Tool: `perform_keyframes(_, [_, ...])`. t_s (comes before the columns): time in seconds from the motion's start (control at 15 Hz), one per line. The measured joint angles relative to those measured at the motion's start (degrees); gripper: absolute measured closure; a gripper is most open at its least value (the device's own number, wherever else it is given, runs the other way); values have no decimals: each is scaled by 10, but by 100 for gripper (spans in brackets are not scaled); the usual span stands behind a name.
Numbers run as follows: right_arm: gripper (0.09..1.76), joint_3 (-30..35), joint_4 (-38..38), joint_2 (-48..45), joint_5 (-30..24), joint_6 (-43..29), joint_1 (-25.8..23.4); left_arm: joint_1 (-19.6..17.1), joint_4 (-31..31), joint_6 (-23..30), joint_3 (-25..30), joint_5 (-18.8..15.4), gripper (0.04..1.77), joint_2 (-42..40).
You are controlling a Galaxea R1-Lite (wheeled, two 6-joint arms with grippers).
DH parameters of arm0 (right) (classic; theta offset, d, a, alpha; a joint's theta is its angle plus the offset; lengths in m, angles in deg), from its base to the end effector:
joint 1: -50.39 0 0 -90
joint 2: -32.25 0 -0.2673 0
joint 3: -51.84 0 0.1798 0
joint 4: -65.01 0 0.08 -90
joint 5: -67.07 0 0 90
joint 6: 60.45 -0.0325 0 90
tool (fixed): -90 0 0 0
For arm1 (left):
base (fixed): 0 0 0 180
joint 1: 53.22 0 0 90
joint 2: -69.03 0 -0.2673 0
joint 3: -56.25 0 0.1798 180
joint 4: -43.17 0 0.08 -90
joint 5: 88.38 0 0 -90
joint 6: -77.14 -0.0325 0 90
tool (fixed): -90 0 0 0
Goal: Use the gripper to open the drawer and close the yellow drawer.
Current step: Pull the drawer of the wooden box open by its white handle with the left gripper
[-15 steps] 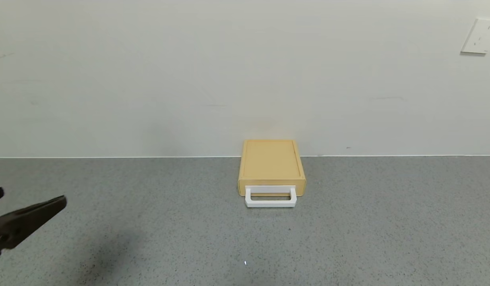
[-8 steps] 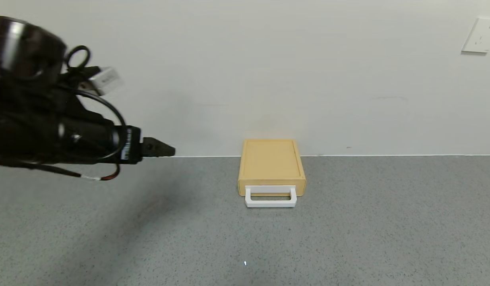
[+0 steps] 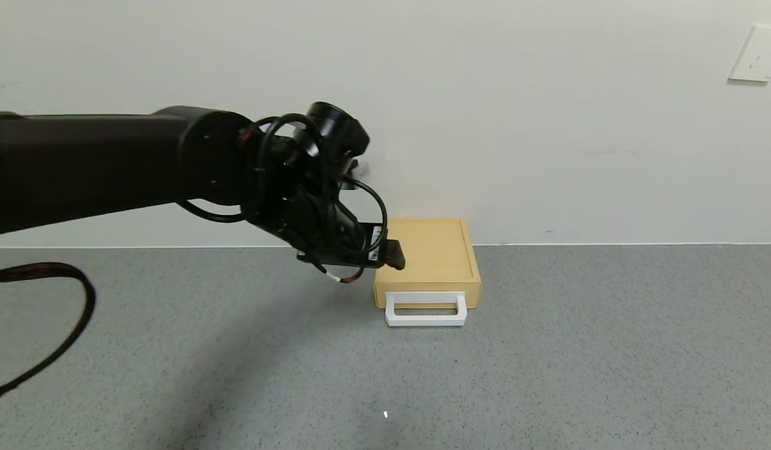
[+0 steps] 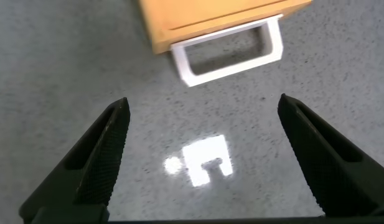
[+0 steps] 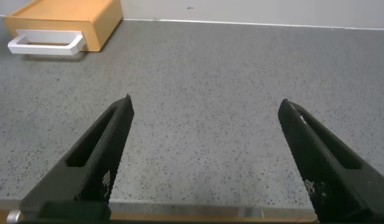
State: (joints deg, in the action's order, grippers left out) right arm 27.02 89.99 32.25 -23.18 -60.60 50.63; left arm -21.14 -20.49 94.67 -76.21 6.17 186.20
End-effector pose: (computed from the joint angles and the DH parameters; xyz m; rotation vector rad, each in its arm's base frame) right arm 0.0084 0.0002 0.0752 0.0026 0.0028 0.0085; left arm 0.3150 -0.1944 0.2012 -0.0161 0.8653 -0.3218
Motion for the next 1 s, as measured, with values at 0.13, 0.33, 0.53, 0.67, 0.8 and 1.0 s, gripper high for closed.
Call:
perform_keyframes(0.13, [14,0,0,0,0,0,0,25,0,30,-43,1,9,48])
perform_keyframes(0.33, [14,0,0,0,0,0,0,51,24,56,-59,9,9,98])
perform_keyframes(0.53, [14,0,0,0,0,0,0,64,63,97,-61,32,9,133])
perform_keyframes(0.67, [14,0,0,0,0,0,0,72,89,103,-61,69,9,153])
perform_keyframes(0.8, [14,0,0,0,0,0,0,82,99,104,-59,80,9,168])
perform_keyframes(1.0, [14,0,0,0,0,-1,0,95,115,123,-59,121,9,187])
